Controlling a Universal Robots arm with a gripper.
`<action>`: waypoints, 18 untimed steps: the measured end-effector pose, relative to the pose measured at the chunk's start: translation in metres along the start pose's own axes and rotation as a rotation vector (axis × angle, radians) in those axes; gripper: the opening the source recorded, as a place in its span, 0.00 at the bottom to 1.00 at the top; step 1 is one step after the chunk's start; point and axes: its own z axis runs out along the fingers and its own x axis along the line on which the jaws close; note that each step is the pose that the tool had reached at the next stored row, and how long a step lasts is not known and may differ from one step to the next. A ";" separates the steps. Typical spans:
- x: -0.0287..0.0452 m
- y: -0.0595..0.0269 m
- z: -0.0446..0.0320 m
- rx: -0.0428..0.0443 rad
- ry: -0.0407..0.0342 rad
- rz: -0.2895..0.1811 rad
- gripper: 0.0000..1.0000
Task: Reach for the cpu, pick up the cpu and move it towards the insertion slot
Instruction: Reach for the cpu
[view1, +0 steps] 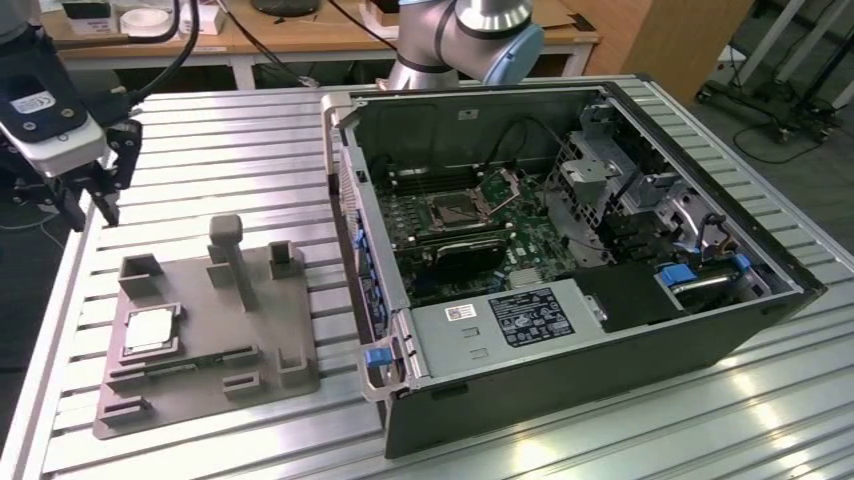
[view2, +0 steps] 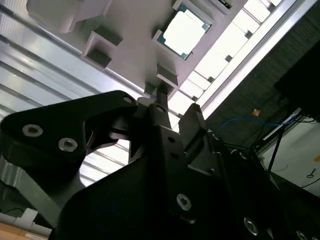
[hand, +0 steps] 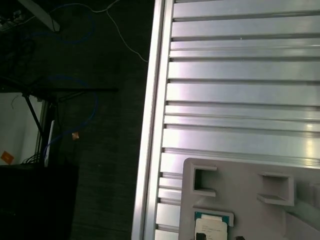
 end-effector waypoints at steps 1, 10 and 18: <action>0.0007 -0.0005 0.0018 0.0000 0.0000 0.000 0.36; 0.0036 -0.0086 0.0133 0.0003 -0.0010 0.013 0.55; 0.0036 -0.0089 0.0135 0.0003 -0.0011 0.013 0.55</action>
